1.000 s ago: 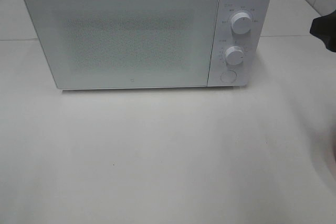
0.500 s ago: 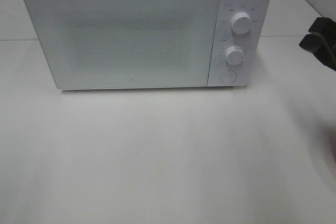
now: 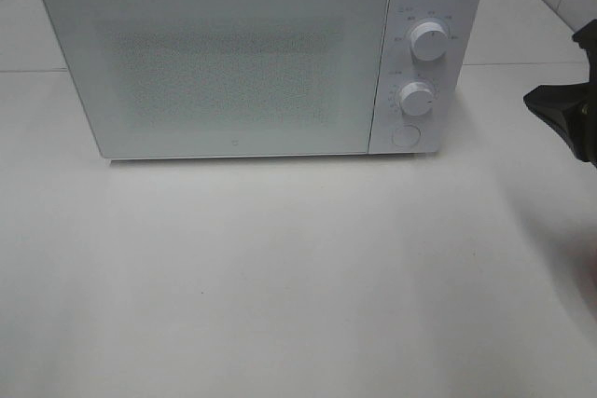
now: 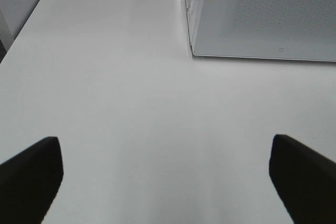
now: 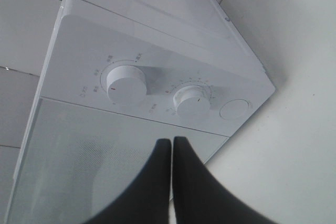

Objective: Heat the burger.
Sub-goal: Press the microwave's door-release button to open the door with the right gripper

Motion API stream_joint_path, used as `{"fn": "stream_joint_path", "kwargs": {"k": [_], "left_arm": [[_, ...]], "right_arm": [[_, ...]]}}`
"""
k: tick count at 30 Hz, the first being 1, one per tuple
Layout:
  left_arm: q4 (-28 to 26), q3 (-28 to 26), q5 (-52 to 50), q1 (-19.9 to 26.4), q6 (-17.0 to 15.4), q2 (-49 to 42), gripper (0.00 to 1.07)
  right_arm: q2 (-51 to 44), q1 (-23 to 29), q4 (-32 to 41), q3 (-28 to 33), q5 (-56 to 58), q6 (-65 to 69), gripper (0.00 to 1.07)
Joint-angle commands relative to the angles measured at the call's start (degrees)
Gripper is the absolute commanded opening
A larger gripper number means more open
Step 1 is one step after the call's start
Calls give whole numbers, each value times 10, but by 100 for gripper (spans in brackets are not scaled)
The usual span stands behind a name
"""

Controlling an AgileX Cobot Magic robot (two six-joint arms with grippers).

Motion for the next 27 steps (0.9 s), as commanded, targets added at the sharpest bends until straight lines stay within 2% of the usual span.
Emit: {"fn": "stream_joint_path", "kwargs": {"k": [1,5,7,8,9,14,27], "left_arm": [[-6,1,2,2,0,-7,100],[-6,1,2,2,0,-7,100],[-6,1,2,2,0,-7,100],[-6,1,2,2,0,-7,100],[-6,1,2,2,0,-7,100],[-6,1,2,2,0,-7,100],[-6,1,2,2,0,-7,100]], "right_arm": [[0,0,-10,1,-6,82,0],[0,24,9,1,-2,102,0],[7,60,48,1,-1,100,0],[7,60,48,1,-1,100,0],[17,81,85,1,-1,90,0],[65,112,152,0,-19,66,0],[226,124,222,-4,-171,74,0]]}}
